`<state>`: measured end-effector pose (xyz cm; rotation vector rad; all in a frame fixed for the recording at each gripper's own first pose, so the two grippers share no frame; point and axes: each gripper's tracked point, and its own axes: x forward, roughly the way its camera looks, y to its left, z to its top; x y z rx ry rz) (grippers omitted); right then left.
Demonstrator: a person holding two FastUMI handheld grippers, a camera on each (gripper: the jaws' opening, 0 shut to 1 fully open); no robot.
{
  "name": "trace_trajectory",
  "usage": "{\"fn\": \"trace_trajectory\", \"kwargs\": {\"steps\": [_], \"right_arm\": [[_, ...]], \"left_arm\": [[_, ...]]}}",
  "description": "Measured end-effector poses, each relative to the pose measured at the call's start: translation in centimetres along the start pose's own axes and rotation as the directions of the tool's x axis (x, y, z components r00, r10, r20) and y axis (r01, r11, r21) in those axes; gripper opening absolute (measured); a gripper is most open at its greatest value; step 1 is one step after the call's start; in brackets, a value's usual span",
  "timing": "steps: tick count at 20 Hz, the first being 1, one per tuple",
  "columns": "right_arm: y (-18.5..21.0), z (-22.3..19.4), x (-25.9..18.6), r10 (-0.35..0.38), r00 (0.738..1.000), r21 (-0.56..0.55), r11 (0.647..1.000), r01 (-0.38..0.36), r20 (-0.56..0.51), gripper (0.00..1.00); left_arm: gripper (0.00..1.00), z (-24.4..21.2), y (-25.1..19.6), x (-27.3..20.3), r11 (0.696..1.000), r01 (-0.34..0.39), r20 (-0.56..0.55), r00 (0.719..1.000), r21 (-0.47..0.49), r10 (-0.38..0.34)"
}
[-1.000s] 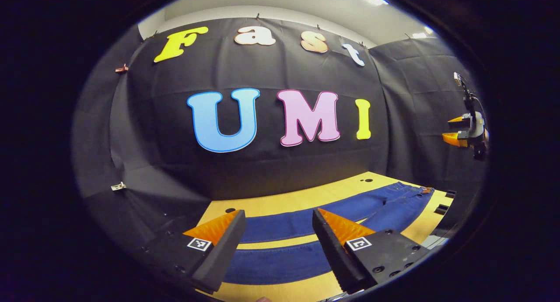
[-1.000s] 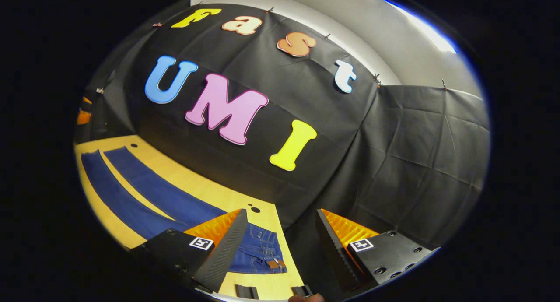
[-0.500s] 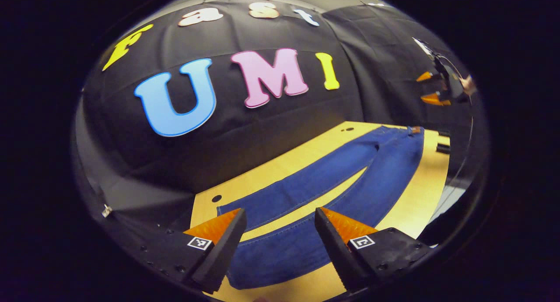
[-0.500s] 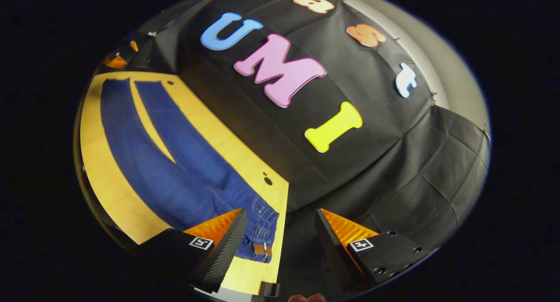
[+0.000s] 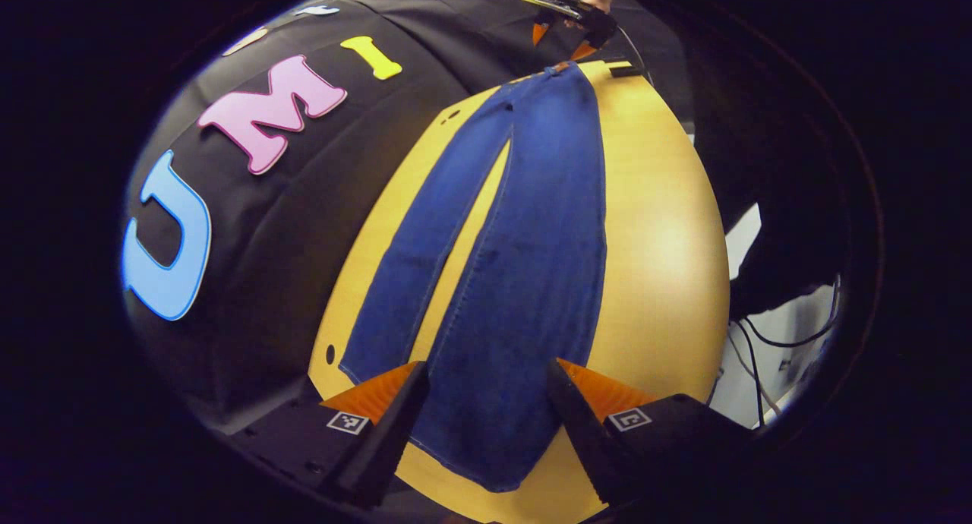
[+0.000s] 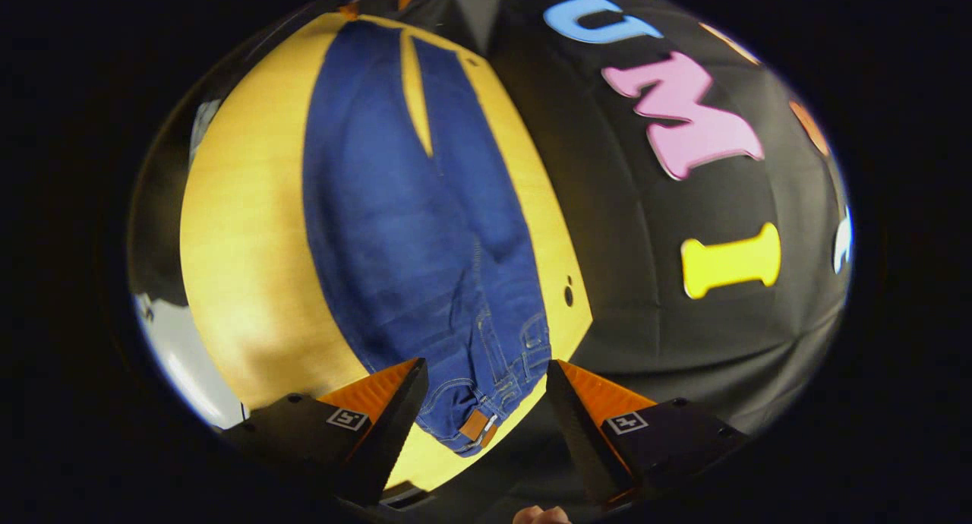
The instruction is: Grasp the waist and the cuffs of the jeans and fold them to make the two legs overlap; first hold the waist and fold one-third of the jeans toward the cuffs, then hold the cuffs and fold the remaining one-third in the same direction to finish folding.
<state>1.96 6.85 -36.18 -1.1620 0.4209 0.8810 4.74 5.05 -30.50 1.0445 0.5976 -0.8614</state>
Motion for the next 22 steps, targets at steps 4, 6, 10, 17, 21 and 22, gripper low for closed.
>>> {"fn": "trace_trajectory", "kwargs": {"steps": [4, 6, 10, 17, 21, 22], "right_arm": [[1.9, -1.5, 1.7, 0.100, 0.995, -0.103, 0.990, -0.101, -0.016, 0.96], [2.2, -2.3, 2.1, 0.116, 0.993, -0.130, 0.984, -0.119, -0.029, 0.97], [2.8, -4.2, 2.6, 0.153, 0.986, -0.159, 0.974, -0.161, -0.060, 0.96], [4.0, -7.0, 2.5, 0.167, 0.979, -0.200, 0.962, -0.187, -0.113, 0.96], [4.5, -8.5, 3.6, 0.175, 0.972, -0.247, 0.946, -0.209, -0.155, 0.96], [4.2, -8.5, 3.6, 0.167, 0.975, -0.260, 0.944, -0.202, -0.149, 0.96]], "left_arm": [[0.98, -5.9, -0.9, 1.4, 0.987, 0.123, -0.122, 0.986, 0.107, -0.110], [0.98, -8.3, -1.1, 1.0, 0.977, 0.171, -0.169, 0.974, 0.130, -0.148], [0.97, -8.9, -1.1, 0.8, 0.965, 0.203, -0.178, 0.969, 0.165, -0.173], [0.96, -8.6, -2.1, 0.6, 0.938, 0.220, -0.169, 0.969, 0.269, -0.179], [0.96, -9.2, 0.0, 1.5, 0.953, 0.177, -0.203, 0.971, 0.247, -0.127], [0.96, -9.3, 0.6, 1.9, 0.955, 0.170, -0.204, 0.971, 0.243, -0.121]]}}
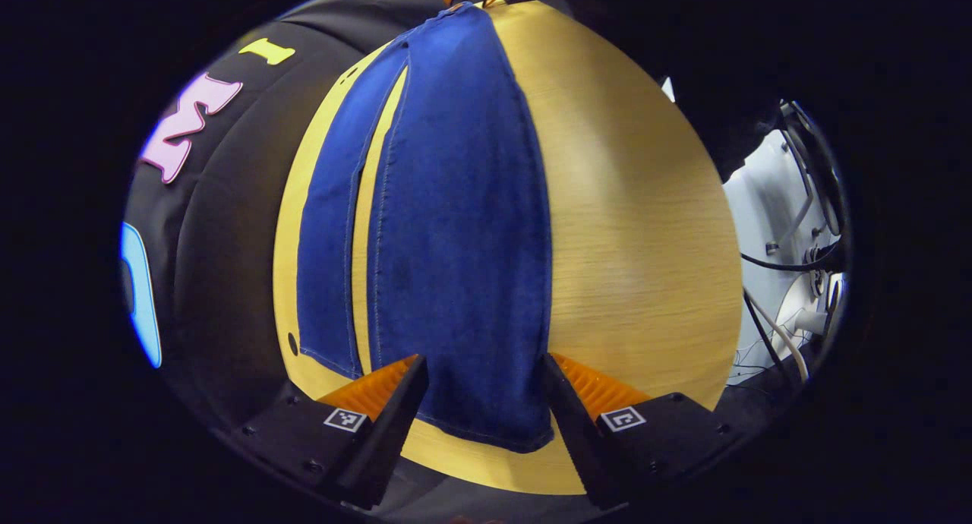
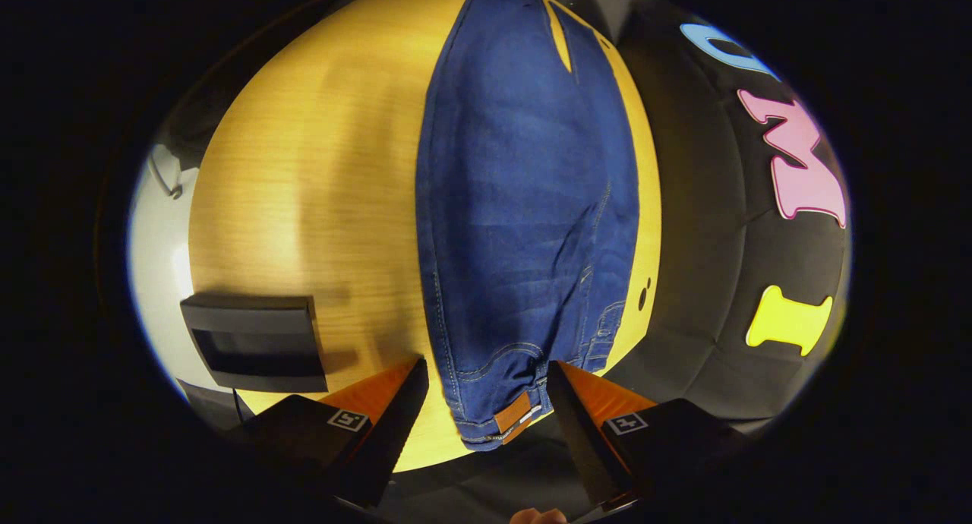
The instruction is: Grasp the waist and the cuffs of the jeans and fold them to make the two legs overlap; first hold the waist and fold one-third of the jeans toward the cuffs, then hold the cuffs and fold the remaining one-third in the same direction to finish folding.
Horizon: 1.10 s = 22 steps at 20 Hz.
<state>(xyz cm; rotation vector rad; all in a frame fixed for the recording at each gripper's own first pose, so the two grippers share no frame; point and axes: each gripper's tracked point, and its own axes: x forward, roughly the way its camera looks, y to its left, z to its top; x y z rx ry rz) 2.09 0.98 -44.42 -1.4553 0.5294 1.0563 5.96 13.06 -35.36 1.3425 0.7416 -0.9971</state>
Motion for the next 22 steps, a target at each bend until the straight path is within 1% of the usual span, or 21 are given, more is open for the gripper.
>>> {"fn": "trace_trajectory", "kwargs": {"steps": [3, 5, 8, 10, 11, 12, 13, 14, 15, 16, 17, 18, 20, 22], "right_arm": [[-0.4, -1.0, 0.5, -0.017, 1.000, -0.010, 1.000, 0.017, -0.013, 0.97], [-0.7, -0.9, 1.0, -0.027, 1.000, -0.027, 0.999, 0.026, -0.013, 0.95], [-1.2, -0.6, 1.9, -0.045, 0.999, -0.051, 0.998, 0.043, -0.025, 0.93], [-1.1, -0.5, 2.5, -0.040, 0.998, -0.049, 0.998, 0.037, -0.043, 0.83], [-0.9, -0.5, 2.7, -0.033, 0.998, -0.039, 0.999, 0.031, -0.047, 0.72], [-0.4, -0.6, 2.8, -0.013, 0.998, -0.019, 1.000, 0.012, -0.056, 0.67], [0.5, -0.7, 2.8, 0.021, 0.997, 0.009, 1.000, -0.020, -0.071, 0.55], [0.6, -0.8, 2.8, 0.030, 0.996, 0.024, 0.999, -0.028, -0.079, 0.39], [0.6, -0.7, 2.8, 0.036, 0.995, 0.042, 0.999, -0.032, -0.092, 0.23], [0.5, -0.7, 2.7, 0.041, 0.994, 0.075, 0.997, -0.033, -0.105, 0.22], [0.8, -0.9, 2.7, 0.057, 0.992, 0.118, 0.992, -0.044, -0.110, 0.20], [0.8, -0.9, 2.8, 0.079, 0.990, 0.167, 0.984, -0.059, -0.115, 0.10], [0.3, -0.8, 2.7, 0.100, 0.988, 0.256, 0.964, -0.067, -0.120, 0.10], [-0.5, -0.7, 2.3, 0.093, 0.988, 0.310, 0.949, -0.051, -0.122, 0.10]], "left_arm": [[0.96, 0.4, 0.2, 0.2, 0.999, -0.009, 0.016, 1.000, 0.038, 0.008], [0.96, 0.6, 0.9, 0.4, 0.998, -0.014, 0.017, 1.000, 0.061, 0.013], [0.94, 0.8, 1.9, 1.2, 1.000, -0.025, 0.014, 1.000, 0.015, 0.025], [0.94, 1.1, 2.7, 1.6, 1.000, -0.010, 0.013, 1.000, -0.027, 0.010], [0.93, 0.9, 2.1, 1.9, 0.998, 0.033, 0.005, 0.999, -0.050, -0.033], [0.87, 0.6, 1.5, 1.9, 0.996, 0.055, -0.015, 0.998, -0.071, -0.056], [0.67, 0.9, 0.9, 2.2, 0.995, 0.069, -0.019, 0.997, -0.078, -0.071], [0.47, 0.6, 0.8, 2.3, 0.996, 0.057, -0.028, 0.998, -0.062, -0.059], [0.35, 0.4, 0.5, 2.6, 0.999, 0.039, -0.045, 0.998, -0.036, -0.041], [0.11, 0.7, 0.4, 3.8, 1.000, 0.011, -0.042, 0.999, -0.010, -0.011], [0.14, 0.6, 0.5, 3.1, 1.000, 0.005, -0.046, 0.999, 0.002, -0.005], [0.06, 0.4, 0.7, 2.9, 1.000, 0.013, -0.055, 0.998, -0.016, -0.014], [0.06, 0.4, 1.0, 2.9, 0.995, 0.036, -0.049, 0.998, -0.093, -0.041], [0.06, 0.7, 2.4, 2.4, 0.990, 0.026, -0.040, 0.999, -0.139, -0.032]]}}
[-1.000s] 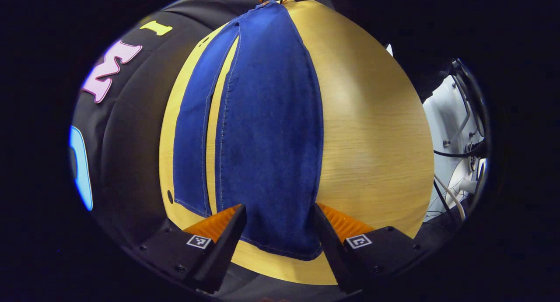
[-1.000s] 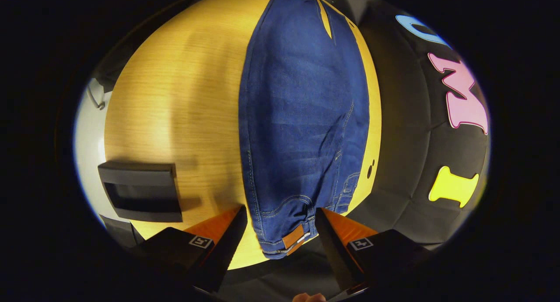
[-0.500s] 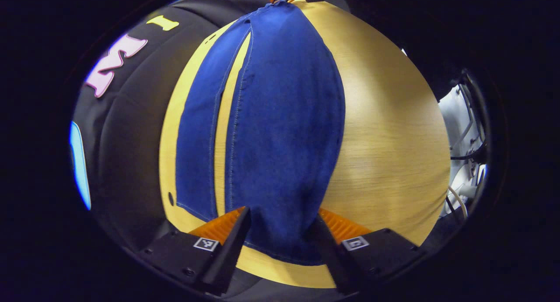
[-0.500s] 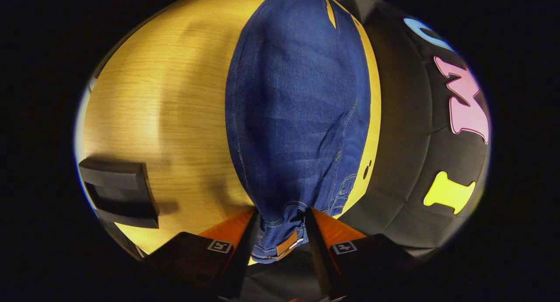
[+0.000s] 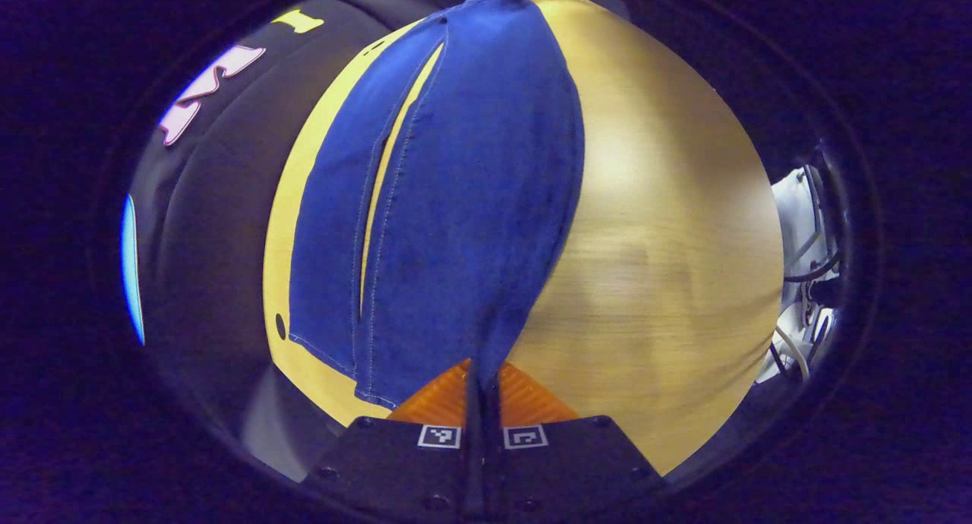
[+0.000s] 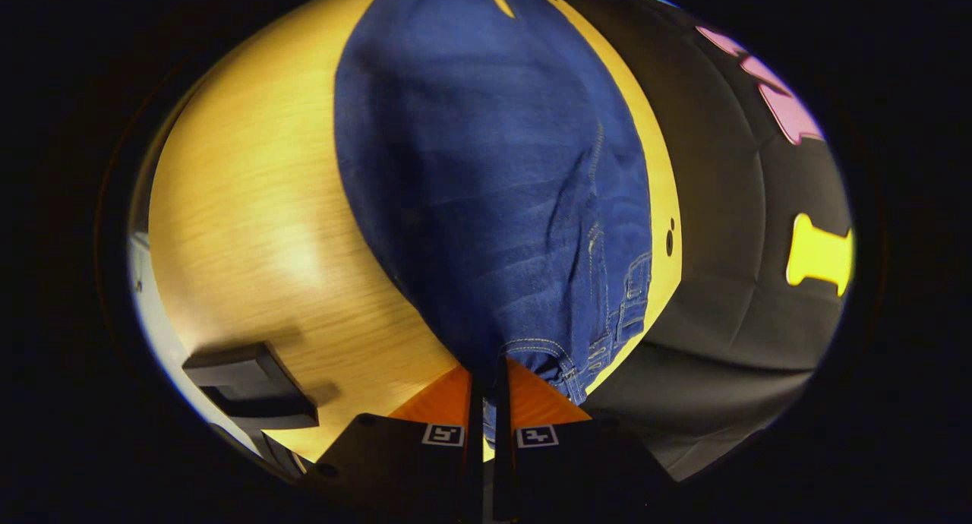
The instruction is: Grasp the waist and the cuffs of the jeans and fold them to make the two legs overlap; first hold the waist and fold one-third of the jeans toward the cuffs, then hold the cuffs and fold the remaining one-third in the same direction to finish folding.
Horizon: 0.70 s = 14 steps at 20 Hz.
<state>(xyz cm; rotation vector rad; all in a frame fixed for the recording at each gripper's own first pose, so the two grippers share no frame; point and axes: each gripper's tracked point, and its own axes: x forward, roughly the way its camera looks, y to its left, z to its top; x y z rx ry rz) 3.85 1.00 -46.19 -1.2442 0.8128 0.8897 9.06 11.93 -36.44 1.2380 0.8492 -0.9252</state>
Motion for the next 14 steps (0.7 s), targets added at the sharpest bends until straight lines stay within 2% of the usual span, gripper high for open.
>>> {"fn": "trace_trajectory", "kwargs": {"steps": [4, 8, 10, 12, 14], "right_arm": [[-2.3, 0.8, -1.7, -0.061, 0.998, 0.071, 0.996, 0.059, 0.026, 0.10], [-7.8, 2.3, -4.1, -0.173, 0.983, 0.231, 0.961, 0.153, 0.068, 0.10], [-11.3, 3.1, -5.1, -0.239, 0.967, 0.303, 0.931, 0.203, 0.086, 0.10], [-14.4, 3.5, -5.3, -0.283, 0.955, 0.365, 0.902, 0.232, 0.091, 0.10], [-17.6, 4.2, -5.1, -0.319, 0.943, 0.414, 0.874, 0.255, 0.094, 0.08]], "left_arm": [[0.06, 0.6, 2.6, -1.0, 0.999, -0.014, 0.012, 1.000, -0.038, 0.015], [0.06, 0.9, 5.7, -1.5, 0.982, -0.032, 0.027, 0.999, -0.185, 0.037], [0.06, 1.3, 8.3, -1.9, 0.961, -0.072, 0.025, 0.996, -0.268, 0.082], [0.06, 1.8, 10.8, -2.4, 0.927, -0.104, 0.021, 0.993, -0.361, 0.119], [0.06, 2.2, 12.7, -2.4, 0.888, -0.090, 0.010, 0.994, -0.451, 0.106]]}}
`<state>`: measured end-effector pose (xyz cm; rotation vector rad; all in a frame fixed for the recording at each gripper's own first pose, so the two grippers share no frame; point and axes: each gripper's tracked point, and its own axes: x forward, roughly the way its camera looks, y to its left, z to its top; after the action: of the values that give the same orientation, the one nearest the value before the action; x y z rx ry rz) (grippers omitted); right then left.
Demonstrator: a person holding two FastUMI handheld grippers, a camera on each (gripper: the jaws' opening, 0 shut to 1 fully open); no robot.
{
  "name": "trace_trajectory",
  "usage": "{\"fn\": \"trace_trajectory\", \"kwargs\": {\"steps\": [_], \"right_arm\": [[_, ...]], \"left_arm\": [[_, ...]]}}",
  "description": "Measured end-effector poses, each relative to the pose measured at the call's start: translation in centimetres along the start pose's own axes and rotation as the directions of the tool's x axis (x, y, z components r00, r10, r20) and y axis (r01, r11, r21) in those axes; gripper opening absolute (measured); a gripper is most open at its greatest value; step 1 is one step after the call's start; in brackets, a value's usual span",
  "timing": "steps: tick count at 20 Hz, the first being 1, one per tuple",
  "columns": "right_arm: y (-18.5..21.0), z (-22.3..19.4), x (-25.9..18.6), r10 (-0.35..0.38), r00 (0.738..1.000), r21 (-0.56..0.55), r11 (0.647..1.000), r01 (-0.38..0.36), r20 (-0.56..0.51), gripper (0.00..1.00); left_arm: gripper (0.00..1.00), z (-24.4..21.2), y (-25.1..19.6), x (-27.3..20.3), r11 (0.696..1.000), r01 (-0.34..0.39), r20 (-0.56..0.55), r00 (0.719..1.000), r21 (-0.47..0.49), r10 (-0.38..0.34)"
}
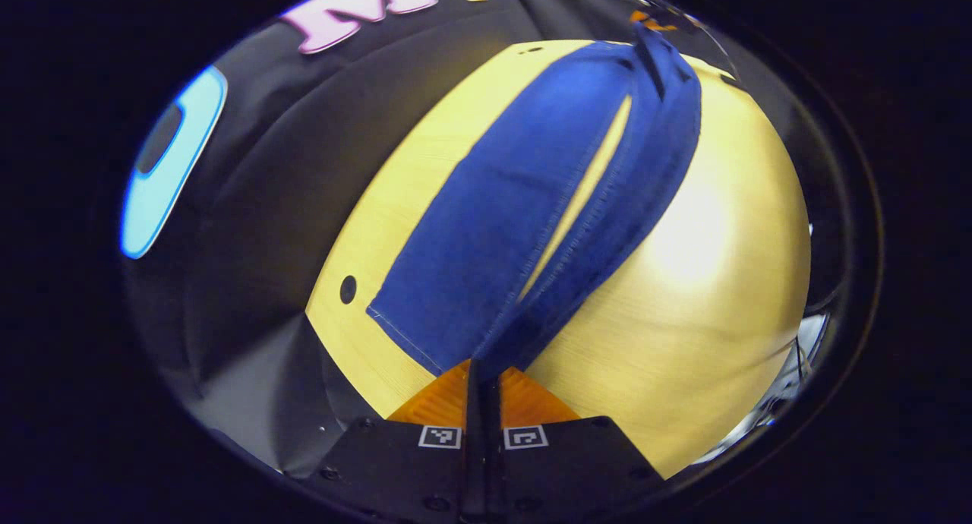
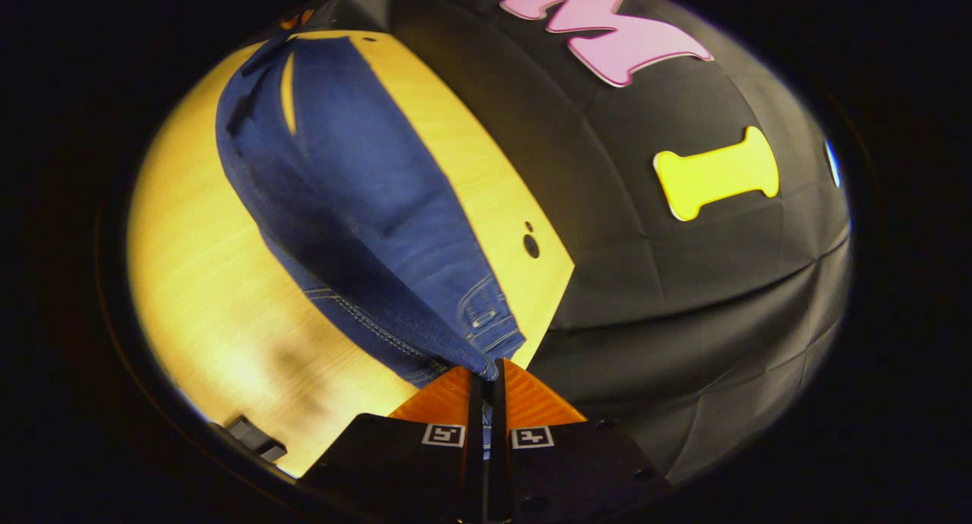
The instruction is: Grasp the waist and the cuffs of the jeans and fold them to make the two legs overlap; first hold the waist and fold one-third of the jeans toward the cuffs, then hold the cuffs and fold the remaining one-third in the same direction to finish folding.
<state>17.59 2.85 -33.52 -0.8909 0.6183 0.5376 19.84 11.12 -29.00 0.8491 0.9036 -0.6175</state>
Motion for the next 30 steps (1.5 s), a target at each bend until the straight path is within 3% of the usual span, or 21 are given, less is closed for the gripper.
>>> {"fn": "trace_trajectory", "kwargs": {"steps": [3, 7, 10, 11, 13, 14, 16, 18, 22, 25, 27, 28, 29, 30], "right_arm": [[-3.1, 2.1, 3.6, -0.038, 0.999, 0.118, 0.992, 0.037, 0.008, 0.08], [-4.3, 3.0, 10.4, -0.033, 0.997, 0.247, 0.968, 0.049, -0.071, 0.07], [-2.9, 2.4, 15.6, 0.005, 0.988, 0.285, 0.958, 0.040, -0.154, 0.07], [-2.0, 1.7, 17.3, 0.033, 0.978, 0.297, 0.954, 0.030, -0.205, 0.07], [-1.8, 1.6, 19.2, 0.038, 0.969, 0.324, 0.945, 0.045, -0.245, 0.07], [-1.9, 1.9, 19.8, 0.040, 0.970, 0.350, 0.936, 0.049, -0.242, 0.07], [-1.6, 1.8, 19.9, 0.065, 0.971, 0.391, 0.920, 0.032, -0.232, 0.25], [-1.8, 2.1, 19.8, 0.091, 0.977, 0.423, 0.906, 0.000, -0.195, 0.42], [-6.0, 2.6, 16.4, 0.035, 0.992, 0.462, 0.886, 0.026, -0.124, 0.98], [-9.2, 1.2, 12.8, -0.008, 0.991, 0.539, 0.839, 0.079, -0.133, 0.97], [-9.8, 0.4, 10.4, -0.014, 0.989, 0.665, 0.738, 0.110, -0.148, 0.98], [-9.7, -0.2, 9.9, -0.012, 0.987, 0.743, 0.657, 0.130, -0.162, 0.98], [-9.4, -1.0, 9.6, 0.005, 0.986, 0.827, 0.545, 0.136, -0.166, 0.97], [-8.6, -1.8, 9.6, 0.034, 0.985, 0.901, 0.410, 0.139, -0.168, 0.97]], "left_arm": [[0.06, 1.4, 1.8, 0.8, 0.996, 0.016, -0.042, 0.999, -0.088, -0.020], [0.06, 5.5, 6.5, 4.2, 0.982, -0.067, -0.085, 0.995, -0.178, 0.052], [0.08, 7.1, 8.1, 7.5, 0.978, -0.160, -0.182, 0.974, -0.131, 0.135], [0.23, 7.0, 7.7, 8.3, 0.979, -0.162, -0.230, 0.964, -0.121, 0.131], [0.32, 6.6, 6.4, 9.6, 0.980, -0.124, -0.278, 0.957, -0.154, 0.077], [0.53, 6.7, 6.0, 9.8, 0.977, -0.123, -0.273, 0.959, -0.172, 0.073], [0.94, 6.4, 6.8, 9.7, 0.967, -0.160, -0.255, 0.961, -0.197, 0.107], [0.97, 5.9, 8.2, 8.4, 0.949, -0.203, -0.224, 0.963, -0.242, 0.148], [0.97, 5.4, 9.8, 4.5, 0.905, -0.272, -0.163, 0.960, -0.327, 0.229], [0.97, 5.1, 10.2, 0.4, 0.853, -0.324, -0.126, 0.946, -0.408, 0.299], [0.97, 6.0, 8.7, -3.1, 0.782, -0.336, -0.084, 0.935, -0.526, 0.345], [0.98, 7.5, 7.3, -4.3, 0.744, -0.274, -0.007, 0.940, -0.610, 0.340], [0.97, 9.5, 5.3, -5.6, 0.707, -0.196, 0.068, 0.943, -0.679, 0.326], [0.97, 10.9, 4.0, -6.8, 0.679, -0.122, 0.138, 0.939, -0.724, 0.316]]}}
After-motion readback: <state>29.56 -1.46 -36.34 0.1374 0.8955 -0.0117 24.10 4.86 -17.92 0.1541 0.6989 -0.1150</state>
